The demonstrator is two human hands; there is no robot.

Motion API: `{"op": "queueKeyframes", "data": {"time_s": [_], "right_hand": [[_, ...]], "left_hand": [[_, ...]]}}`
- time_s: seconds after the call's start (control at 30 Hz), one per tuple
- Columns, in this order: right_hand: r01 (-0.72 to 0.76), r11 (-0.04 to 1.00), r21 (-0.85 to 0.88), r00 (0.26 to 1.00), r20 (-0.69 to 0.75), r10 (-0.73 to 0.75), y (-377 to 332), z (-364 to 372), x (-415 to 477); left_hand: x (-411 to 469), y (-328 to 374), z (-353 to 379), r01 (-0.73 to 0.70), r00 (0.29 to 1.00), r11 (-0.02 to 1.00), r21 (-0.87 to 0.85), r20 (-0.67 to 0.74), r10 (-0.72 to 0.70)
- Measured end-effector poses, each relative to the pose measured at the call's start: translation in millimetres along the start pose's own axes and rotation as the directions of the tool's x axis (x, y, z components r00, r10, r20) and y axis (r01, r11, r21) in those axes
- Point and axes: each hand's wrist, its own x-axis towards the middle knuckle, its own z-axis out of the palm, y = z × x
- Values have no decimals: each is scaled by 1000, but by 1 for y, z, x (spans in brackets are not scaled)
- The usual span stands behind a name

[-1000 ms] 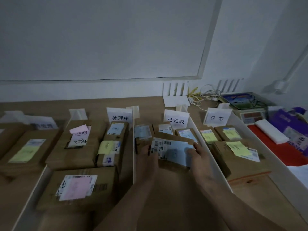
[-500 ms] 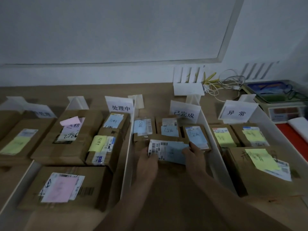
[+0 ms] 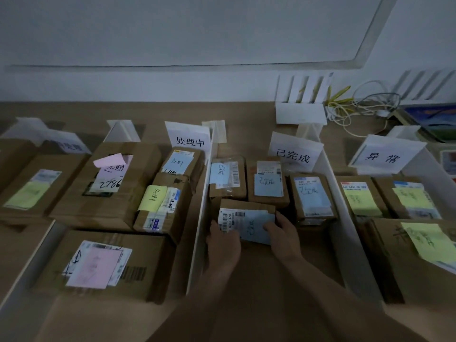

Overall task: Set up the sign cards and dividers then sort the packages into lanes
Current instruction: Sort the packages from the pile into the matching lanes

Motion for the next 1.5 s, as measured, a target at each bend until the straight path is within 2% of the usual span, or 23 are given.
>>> {"op": "queueKeyframes", "data": {"time_s": [0.3, 0.43, 0.53, 0.7, 1.07, 1.3, 1.5], "right_hand": [[14, 999, -37, 1000, 26, -13, 12, 7, 0], [37, 998, -60, 996, 79, -32, 16, 8, 0], [33, 998, -44, 995, 94, -29, 18, 10, -6], [29, 999, 42, 989, 141, -35, 21, 12, -5], [54, 999, 1, 979, 199, -53, 7, 7, -14], [72, 995, -71, 992, 105, -65, -7, -2, -30], [53, 997, 53, 999, -14, -52, -46, -1, -87]], "left_hand": [[-12, -6, 8, 72, 994, 994, -83, -79, -79], [-21, -3, 12, 51, 993, 997, -64, -101, -57], [-23, -3, 14, 51, 996, 995, -80, -69, -57], [-24, -2, 15, 42, 999, 999, -13, 11, -42], [-28, -3, 0, -9, 993, 1000, 1, 117, 9], [-52, 4, -20, -93, 978, 995, -43, 182, 99], [-72, 9, -49, -252, 950, 967, -29, 181, 253]]}}
